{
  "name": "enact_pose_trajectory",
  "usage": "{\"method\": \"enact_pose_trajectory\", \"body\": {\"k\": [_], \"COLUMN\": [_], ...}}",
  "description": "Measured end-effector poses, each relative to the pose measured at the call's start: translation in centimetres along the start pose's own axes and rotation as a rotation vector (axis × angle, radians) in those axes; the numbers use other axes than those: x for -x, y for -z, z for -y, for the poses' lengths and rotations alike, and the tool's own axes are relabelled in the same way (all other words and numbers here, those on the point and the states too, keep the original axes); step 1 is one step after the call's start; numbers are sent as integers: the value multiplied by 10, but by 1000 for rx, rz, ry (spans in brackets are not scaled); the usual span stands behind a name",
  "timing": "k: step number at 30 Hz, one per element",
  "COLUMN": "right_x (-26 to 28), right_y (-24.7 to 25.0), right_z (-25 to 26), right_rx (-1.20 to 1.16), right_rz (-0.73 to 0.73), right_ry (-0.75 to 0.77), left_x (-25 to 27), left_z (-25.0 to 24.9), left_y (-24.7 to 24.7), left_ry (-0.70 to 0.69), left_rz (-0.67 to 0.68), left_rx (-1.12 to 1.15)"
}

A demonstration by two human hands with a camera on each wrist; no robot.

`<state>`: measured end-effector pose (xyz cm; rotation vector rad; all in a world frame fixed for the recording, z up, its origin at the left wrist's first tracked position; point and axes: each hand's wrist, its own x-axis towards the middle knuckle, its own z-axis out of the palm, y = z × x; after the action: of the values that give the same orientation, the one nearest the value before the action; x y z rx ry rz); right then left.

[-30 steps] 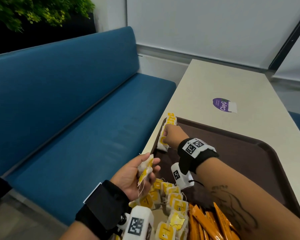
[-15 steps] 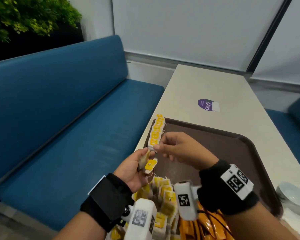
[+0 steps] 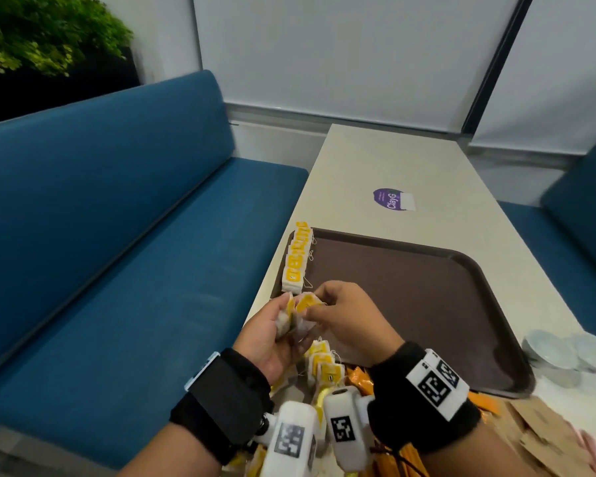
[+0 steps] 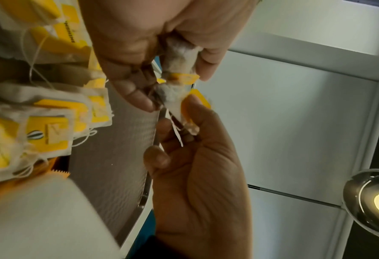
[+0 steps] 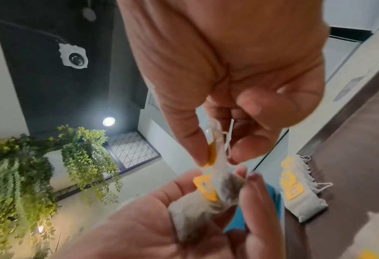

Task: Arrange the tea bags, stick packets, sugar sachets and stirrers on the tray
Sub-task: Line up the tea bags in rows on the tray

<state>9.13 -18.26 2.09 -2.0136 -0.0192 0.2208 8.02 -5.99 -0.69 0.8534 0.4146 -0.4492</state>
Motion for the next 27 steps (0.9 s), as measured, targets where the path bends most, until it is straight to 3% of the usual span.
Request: {"method": "enact_pose_trajectory", "body": {"k": [8,15,20,27], "right_x": [-55,-121,-140,-153], "right_y": [21,-5,-21,-28], "right_z": [6,-3,-7,-4], "right_rx": [145,467,624,887], "right_rz": [-137,144,297,237], "right_ry": [82,-104,-234,-225], "left_x": [-8,-12,-13,-13], "left_z": [-12,-20,-22,-25], "left_y": [18,23,29,36], "left_ry": [-43,-29,-45,-28], "left_rz": [-155,-185,-159,-63], "left_rx": [-44,-6,-2,81]}}
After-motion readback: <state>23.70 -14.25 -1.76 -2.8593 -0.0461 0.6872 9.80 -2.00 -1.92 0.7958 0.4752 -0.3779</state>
